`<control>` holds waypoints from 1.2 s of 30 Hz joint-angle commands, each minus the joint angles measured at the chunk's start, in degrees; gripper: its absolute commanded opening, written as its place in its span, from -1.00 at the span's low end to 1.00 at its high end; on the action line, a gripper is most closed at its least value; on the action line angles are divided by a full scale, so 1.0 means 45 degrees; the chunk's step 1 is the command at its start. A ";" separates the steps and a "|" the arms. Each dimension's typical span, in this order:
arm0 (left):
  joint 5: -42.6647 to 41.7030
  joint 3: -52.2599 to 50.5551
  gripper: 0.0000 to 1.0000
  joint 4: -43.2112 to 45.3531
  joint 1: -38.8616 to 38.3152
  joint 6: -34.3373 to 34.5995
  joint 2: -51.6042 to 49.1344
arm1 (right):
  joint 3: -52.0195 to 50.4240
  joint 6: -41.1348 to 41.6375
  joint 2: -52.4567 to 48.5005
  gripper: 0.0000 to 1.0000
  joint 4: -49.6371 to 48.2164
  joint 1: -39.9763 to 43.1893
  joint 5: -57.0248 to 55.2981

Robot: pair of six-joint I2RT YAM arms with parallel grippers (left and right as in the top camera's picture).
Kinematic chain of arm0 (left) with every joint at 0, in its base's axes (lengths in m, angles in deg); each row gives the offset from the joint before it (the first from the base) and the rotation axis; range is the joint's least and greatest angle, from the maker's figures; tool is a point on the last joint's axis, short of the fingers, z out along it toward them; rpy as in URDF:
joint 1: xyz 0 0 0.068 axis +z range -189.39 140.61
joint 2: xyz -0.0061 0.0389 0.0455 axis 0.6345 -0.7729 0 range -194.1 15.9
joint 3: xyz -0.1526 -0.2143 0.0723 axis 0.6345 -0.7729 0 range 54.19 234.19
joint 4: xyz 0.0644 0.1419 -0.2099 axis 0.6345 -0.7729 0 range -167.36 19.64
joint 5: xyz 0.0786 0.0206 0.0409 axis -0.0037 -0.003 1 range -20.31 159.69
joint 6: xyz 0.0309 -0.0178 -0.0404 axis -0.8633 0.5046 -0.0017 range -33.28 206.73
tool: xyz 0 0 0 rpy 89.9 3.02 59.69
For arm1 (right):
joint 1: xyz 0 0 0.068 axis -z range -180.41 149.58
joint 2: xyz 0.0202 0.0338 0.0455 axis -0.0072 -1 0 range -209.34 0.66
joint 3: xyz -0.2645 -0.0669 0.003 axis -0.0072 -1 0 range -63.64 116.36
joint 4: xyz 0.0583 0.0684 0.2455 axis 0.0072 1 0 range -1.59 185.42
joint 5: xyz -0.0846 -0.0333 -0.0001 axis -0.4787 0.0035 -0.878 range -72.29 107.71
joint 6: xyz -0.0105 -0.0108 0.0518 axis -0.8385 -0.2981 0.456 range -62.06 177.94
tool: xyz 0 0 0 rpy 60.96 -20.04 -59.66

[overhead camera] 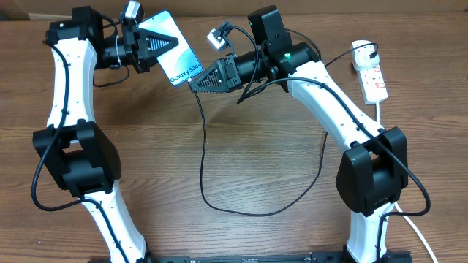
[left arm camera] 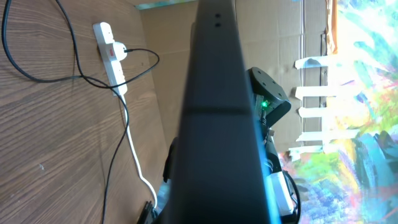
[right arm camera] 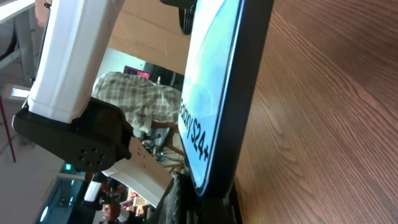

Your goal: Plug charger to phone and switch on socket

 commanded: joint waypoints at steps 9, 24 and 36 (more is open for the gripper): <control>0.0461 0.0097 -0.92 -0.0520 -0.0525 -0.0821 0.0121 | 0.0068 0.0355 -0.0015 -0.93 -0.0471 0.0219 -0.0641; 0.0500 0.0097 -0.92 -0.0505 -0.0670 -0.0816 0.0121 | 0.0068 0.0491 -0.0015 -0.91 -0.0588 0.0219 -0.0967; 0.2103 0.0097 -0.92 -0.0374 -0.0573 -0.0806 0.0121 | 0.0068 0.0165 -0.0015 -0.26 -0.0272 0.0636 -0.0272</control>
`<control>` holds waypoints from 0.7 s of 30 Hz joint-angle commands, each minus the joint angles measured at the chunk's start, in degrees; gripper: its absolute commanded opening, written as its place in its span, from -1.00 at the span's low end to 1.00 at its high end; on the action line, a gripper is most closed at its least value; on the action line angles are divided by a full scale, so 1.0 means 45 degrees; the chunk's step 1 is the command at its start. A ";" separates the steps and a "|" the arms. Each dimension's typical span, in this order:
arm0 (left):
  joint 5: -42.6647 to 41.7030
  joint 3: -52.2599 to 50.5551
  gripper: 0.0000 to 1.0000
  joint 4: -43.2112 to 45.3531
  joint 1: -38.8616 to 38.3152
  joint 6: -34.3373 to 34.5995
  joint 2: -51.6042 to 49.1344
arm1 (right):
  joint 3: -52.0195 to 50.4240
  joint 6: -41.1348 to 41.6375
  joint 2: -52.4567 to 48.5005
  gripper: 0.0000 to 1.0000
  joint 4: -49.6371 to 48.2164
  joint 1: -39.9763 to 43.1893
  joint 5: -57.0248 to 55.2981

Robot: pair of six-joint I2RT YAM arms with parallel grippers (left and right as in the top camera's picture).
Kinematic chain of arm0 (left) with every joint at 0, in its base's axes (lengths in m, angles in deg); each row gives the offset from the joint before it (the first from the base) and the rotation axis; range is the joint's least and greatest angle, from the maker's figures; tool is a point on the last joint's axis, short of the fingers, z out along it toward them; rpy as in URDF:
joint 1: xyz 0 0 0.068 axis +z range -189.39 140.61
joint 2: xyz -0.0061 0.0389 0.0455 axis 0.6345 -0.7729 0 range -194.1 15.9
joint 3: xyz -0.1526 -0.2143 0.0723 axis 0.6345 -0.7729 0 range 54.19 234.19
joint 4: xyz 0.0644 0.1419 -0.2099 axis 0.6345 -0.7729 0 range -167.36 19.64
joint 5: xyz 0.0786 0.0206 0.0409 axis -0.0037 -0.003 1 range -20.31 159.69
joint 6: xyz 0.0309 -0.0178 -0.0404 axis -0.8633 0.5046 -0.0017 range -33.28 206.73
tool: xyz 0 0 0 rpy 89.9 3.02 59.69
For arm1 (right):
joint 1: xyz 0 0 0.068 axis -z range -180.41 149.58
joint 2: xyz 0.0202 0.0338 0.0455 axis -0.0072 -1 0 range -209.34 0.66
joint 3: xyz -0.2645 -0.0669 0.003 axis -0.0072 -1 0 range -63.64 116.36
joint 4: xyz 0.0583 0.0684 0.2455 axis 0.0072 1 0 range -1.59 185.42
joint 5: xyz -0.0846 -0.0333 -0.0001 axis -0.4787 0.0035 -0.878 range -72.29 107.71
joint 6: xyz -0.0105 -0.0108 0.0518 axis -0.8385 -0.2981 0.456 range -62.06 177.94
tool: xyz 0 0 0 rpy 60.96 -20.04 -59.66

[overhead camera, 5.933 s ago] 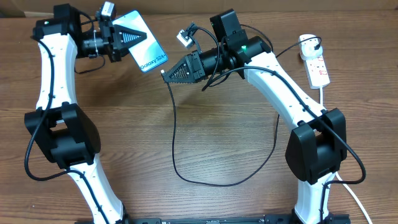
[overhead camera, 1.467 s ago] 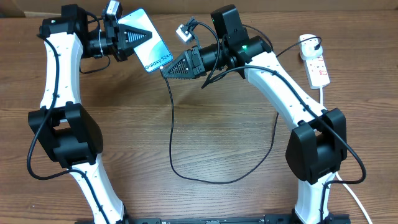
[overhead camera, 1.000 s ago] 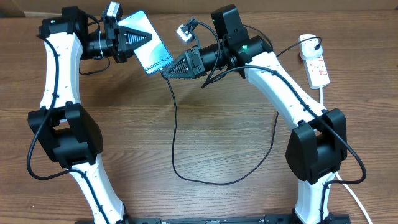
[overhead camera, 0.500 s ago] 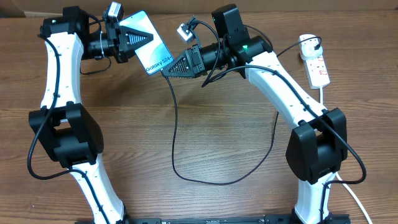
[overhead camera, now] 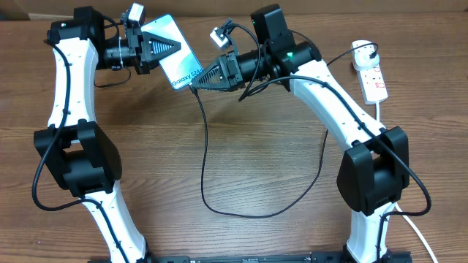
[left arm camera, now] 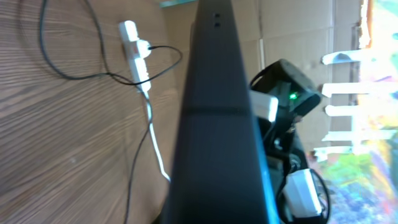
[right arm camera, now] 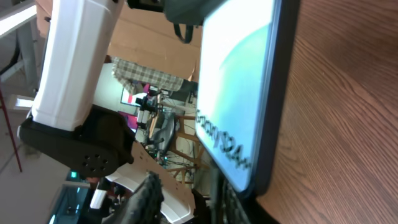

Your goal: Plug charger to phone and switch on socket

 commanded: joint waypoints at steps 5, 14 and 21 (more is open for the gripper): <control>0.1307 0.0097 -0.92 -0.0238 -0.0457 -0.0330 0.0121 | 0.0092 -0.1282 -0.0015 0.00 0.0937 0.0952 -0.0680; 0.5581 0.0092 -0.92 -0.0578 -0.0685 -0.0578 0.0121 | 0.0092 -0.2696 -0.0015 0.24 0.4566 0.1977 -0.5411; 0.8568 -0.0233 -0.92 -0.0568 -0.0952 -0.1122 0.0117 | 0.0092 -0.3021 -0.0015 0.29 0.5950 0.2035 -0.7499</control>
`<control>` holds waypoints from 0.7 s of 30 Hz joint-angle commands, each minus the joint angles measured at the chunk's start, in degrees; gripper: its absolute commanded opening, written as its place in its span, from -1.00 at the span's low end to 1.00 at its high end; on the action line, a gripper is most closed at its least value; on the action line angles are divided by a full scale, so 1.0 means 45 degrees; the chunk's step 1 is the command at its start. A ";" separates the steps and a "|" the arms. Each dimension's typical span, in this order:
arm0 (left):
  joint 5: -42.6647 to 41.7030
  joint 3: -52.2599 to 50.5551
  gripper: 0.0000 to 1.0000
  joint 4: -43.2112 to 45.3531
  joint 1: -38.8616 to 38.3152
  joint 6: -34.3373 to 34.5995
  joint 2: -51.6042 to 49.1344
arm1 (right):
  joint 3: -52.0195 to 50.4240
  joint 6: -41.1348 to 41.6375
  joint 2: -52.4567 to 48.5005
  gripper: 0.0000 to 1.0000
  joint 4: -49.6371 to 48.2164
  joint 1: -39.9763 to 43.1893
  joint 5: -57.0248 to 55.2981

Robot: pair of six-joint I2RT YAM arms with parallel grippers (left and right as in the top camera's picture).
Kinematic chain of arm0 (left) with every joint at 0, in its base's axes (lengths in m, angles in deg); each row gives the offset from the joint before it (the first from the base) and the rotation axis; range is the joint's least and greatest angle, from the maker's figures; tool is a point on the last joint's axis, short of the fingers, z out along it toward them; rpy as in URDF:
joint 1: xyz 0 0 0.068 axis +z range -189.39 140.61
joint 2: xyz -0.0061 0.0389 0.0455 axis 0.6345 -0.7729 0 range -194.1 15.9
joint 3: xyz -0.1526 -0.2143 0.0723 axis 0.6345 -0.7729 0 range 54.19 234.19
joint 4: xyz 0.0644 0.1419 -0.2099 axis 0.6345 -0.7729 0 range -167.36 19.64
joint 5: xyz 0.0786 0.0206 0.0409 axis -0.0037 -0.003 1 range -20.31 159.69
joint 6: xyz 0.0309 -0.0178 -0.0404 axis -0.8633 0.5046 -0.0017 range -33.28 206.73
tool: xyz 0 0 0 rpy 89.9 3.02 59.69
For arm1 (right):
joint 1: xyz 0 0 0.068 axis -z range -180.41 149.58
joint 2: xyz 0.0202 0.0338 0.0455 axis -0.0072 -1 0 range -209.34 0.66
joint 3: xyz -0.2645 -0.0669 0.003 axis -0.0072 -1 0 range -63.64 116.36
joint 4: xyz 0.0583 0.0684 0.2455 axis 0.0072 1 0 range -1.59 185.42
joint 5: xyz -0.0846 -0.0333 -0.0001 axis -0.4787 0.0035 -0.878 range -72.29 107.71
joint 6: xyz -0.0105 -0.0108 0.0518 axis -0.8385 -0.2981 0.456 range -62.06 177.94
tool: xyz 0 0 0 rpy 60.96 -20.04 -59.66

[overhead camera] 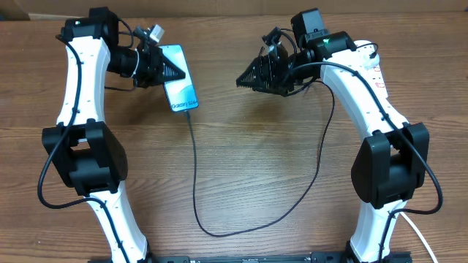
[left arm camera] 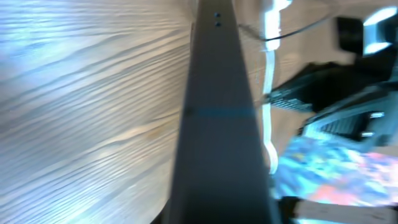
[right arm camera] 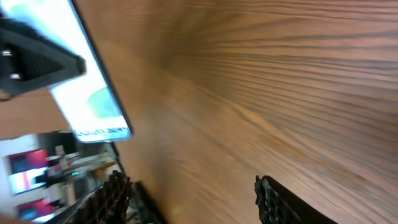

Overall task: Plug charger to phone and switch on socket
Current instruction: 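Open the right gripper and lower the phone flat with the left gripper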

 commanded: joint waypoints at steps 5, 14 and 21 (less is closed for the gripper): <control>0.1477 -0.1073 -0.92 0.0345 -0.0253 -0.1365 0.0117 | 0.0083 -0.0525 -0.0010 0.34 0.0287 -0.0053 -0.1491; 0.1336 -0.3672 -0.91 0.2404 -0.0248 -0.0962 0.0117 | 0.0073 -0.0525 -0.0010 0.37 0.0612 -0.0053 -0.1632; 0.1394 -0.4857 -0.91 0.3701 -0.0248 -0.0772 0.0112 | 0.0063 -0.0525 -0.0010 0.38 0.0656 -0.0053 -0.1627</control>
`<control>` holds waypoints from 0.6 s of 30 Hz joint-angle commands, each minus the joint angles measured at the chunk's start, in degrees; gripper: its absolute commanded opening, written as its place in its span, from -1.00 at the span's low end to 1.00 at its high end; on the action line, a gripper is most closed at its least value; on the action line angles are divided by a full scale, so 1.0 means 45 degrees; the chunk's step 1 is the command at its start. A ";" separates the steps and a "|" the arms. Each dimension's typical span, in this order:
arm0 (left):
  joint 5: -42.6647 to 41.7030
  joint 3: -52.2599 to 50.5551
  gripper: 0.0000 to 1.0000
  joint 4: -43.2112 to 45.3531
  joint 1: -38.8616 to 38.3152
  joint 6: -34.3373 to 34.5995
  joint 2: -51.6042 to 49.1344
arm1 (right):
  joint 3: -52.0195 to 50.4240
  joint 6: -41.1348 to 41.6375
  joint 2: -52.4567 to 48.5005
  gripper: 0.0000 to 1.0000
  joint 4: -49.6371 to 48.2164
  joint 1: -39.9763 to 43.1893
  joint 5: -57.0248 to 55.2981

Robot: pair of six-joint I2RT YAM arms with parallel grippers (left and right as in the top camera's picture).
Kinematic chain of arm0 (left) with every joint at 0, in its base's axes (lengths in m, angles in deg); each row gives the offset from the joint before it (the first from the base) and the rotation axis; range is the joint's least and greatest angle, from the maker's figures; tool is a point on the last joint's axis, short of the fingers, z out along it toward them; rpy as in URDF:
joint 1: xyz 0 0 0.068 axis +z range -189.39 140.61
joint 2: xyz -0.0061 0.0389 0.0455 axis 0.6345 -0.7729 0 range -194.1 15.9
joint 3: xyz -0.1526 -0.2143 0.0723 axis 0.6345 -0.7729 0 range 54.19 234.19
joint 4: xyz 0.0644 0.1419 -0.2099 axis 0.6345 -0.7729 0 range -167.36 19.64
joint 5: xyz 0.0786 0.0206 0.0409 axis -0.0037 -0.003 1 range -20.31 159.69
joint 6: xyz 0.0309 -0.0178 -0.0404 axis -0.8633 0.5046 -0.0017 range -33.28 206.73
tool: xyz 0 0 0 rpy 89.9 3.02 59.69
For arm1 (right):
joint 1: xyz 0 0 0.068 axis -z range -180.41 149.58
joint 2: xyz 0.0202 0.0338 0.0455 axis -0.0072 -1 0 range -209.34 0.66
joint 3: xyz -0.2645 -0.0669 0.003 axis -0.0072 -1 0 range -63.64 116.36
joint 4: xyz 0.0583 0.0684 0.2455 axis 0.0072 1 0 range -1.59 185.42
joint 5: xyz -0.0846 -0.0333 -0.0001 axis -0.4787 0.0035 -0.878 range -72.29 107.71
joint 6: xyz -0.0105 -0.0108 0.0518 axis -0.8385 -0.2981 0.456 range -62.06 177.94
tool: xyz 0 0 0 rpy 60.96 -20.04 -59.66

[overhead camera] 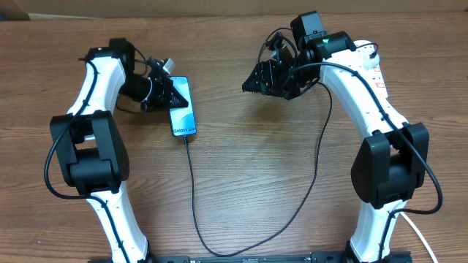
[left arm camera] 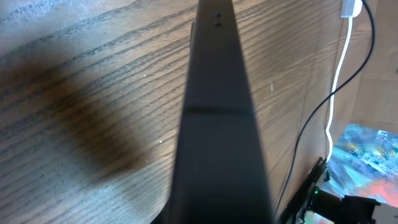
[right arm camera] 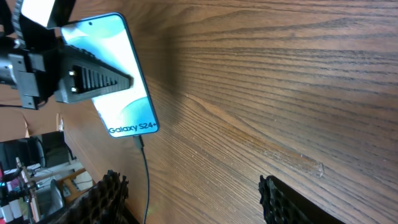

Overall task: Plug charger to phone and switch on socket
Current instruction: 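Open the right gripper and lower the phone flat with the left gripper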

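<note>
The phone (overhead camera: pixel 183 107), its screen lit with a "Galaxy S24+" label, lies low over the wooden table with my left gripper (overhead camera: pixel 165 93) shut on its upper part. In the left wrist view its dark edge (left arm camera: pixel 214 124) fills the middle. The black charger cable (overhead camera: pixel 191 190) is plugged into the phone's lower end and loops across the table toward the right. My right gripper (overhead camera: pixel 252 84) hangs open to the right of the phone (right arm camera: pixel 115 74), with nothing between its fingers (right arm camera: pixel 106 193). The white socket strip is mostly hidden behind my right arm.
The cable's wide loop (overhead camera: pixel 292 212) lies over the near middle of the table (overhead camera: pixel 256 161). A white lead (left arm camera: pixel 339 56) runs along the table in the left wrist view. Both arm bases stand at the near edge.
My left gripper has brought the phone nearer to me and lower, close to the table top. The right gripper stays open in about the same place.
At first my left gripper held the phone raised at the back, and my right gripper was close against its lower end with the cable. Later the right gripper stood open far to the right, the cable hanging from the phone. Now the phone is down by the table.
</note>
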 commanded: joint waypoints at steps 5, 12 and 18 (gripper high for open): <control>-0.0121 -0.0918 -0.91 0.0889 -0.0087 0.0219 0.0107 | 0.0063 -0.0117 -0.0010 0.38 0.0034 -0.0049 -0.0058; 0.0651 -0.1326 -0.91 0.0899 -0.0092 -0.0131 0.0107 | 0.0063 -0.0112 -0.0010 0.39 0.0039 -0.0049 -0.0053; 0.1511 -0.1642 -0.91 0.0957 -0.0092 -0.0131 0.0107 | 0.0063 -0.0117 -0.0010 0.39 0.0083 -0.0049 -0.0058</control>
